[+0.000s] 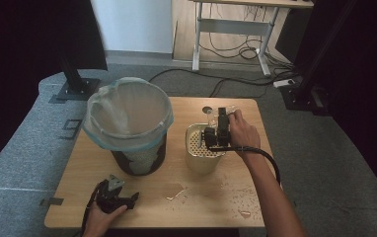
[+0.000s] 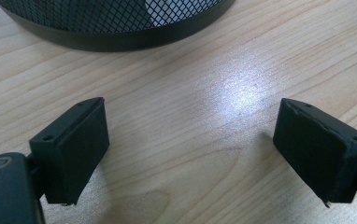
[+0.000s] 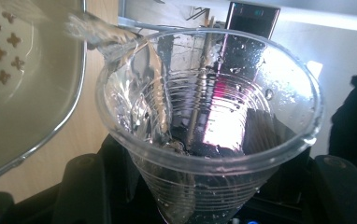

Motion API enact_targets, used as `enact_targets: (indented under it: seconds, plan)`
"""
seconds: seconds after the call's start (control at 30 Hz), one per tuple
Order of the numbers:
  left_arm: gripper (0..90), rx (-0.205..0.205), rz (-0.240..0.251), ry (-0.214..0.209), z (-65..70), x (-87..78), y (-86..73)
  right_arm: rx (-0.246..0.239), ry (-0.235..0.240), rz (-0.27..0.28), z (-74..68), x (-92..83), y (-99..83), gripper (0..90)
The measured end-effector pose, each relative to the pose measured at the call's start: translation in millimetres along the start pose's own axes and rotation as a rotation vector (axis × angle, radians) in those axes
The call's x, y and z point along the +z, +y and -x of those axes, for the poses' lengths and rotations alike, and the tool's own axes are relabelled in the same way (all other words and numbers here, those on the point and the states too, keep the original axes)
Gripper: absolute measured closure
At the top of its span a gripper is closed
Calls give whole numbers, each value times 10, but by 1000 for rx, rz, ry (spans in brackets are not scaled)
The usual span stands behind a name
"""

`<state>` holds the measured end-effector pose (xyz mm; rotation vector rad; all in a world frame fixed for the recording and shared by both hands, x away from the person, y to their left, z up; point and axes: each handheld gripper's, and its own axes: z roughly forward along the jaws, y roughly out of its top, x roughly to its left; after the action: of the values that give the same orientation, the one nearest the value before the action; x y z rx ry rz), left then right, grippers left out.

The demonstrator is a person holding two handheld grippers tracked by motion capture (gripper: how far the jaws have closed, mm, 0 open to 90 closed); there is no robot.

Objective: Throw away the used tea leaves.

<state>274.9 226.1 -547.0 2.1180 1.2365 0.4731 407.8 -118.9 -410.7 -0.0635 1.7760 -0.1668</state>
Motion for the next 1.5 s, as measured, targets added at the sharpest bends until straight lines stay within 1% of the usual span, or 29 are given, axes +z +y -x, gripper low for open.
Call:
enact_targets:
  seconds: [0.1,0.13,0.17,0.23,0.3,0.37,0.5,0.53,0.57,0.6,0.67,0.73,0.77,0.83,0.87,0.9,0.97,1.03,1.07,1.1,1.13,1.23,1.3,1.33,1.37,1.4,1.43,1.47,1.5]
  plan:
    - [102,0,0,0,0,0,0,-49,-16,-5,-9,-3,18,399]
    - [102,0,0,0,0,0,0,-49,-16,-5,-9,-3,18,399]
    - [102,0,0,0,0,0,0,-63,-21,-7,-12,-3,20,399]
    - [102,0,0,0,0,0,0,-115,-35,-15,-21,-3,25,400]
    - [102,0,0,0,0,0,0,-143,-40,-6,-30,2,28,399]
    - [102,0,0,0,0,-1,0,-175,-44,-14,-30,-10,44,401]
    - [102,2,-1,0,-1,-1,0,-270,-68,-7,-46,-17,88,401]
    - [102,2,-1,0,-1,-1,0,-277,-70,-7,-53,-16,95,401]
    - [102,0,0,0,0,0,0,-299,-72,-3,-52,-14,105,401]
    - [102,0,0,0,0,0,0,-299,-72,-3,-52,-14,105,401]
    - [102,2,-1,0,-1,-1,0,-333,-80,-2,-44,-22,131,401]
    - [102,1,0,0,0,0,0,-342,-82,-1,-44,-23,135,401]
    - [102,2,-1,0,-1,-1,0,-359,-86,-4,-46,-24,141,401]
    - [102,2,-1,0,-1,-1,0,-418,-98,-6,-50,-24,166,402]
    - [102,2,-1,0,-1,-1,0,-418,-98,-6,-50,-24,166,402]
    - [102,2,-1,0,-1,-1,0,-450,-103,-4,-66,-29,189,403]
    - [102,2,-1,1,-1,-1,0,-480,-107,-9,-80,-35,203,404]
    - [102,2,-1,0,-1,-1,0,-489,-108,-8,-92,-35,203,404]
    - [102,2,-1,0,-1,-1,0,-503,-111,-14,-92,-36,201,404]
    - [102,2,-1,1,-1,-1,0,-552,-120,-19,-63,-31,196,404]
    - [102,-1,2,1,1,1,0,-609,-128,-21,0,-32,196,406]
    - [101,-1,0,1,1,2,1,-618,-133,-26,8,-43,198,410]
    - [100,0,0,1,1,2,1,-663,-148,-37,-36,-62,208,415]
    - [100,0,0,1,2,1,1,-712,-159,-33,-65,-77,226,419]
    - [100,0,0,1,1,1,1,-721,-173,-31,-67,-85,231,421]
    - [100,0,0,1,1,1,1,-721,-173,-31,-67,-85,231,421]
    - [99,-1,0,1,2,2,1,-717,-190,-40,-19,-79,255,423]
    - [99,0,0,1,1,2,1,-717,-190,-40,-19,-79,255,423]
    - [100,0,0,1,2,1,1,-796,-190,-36,-83,-94,265,424]
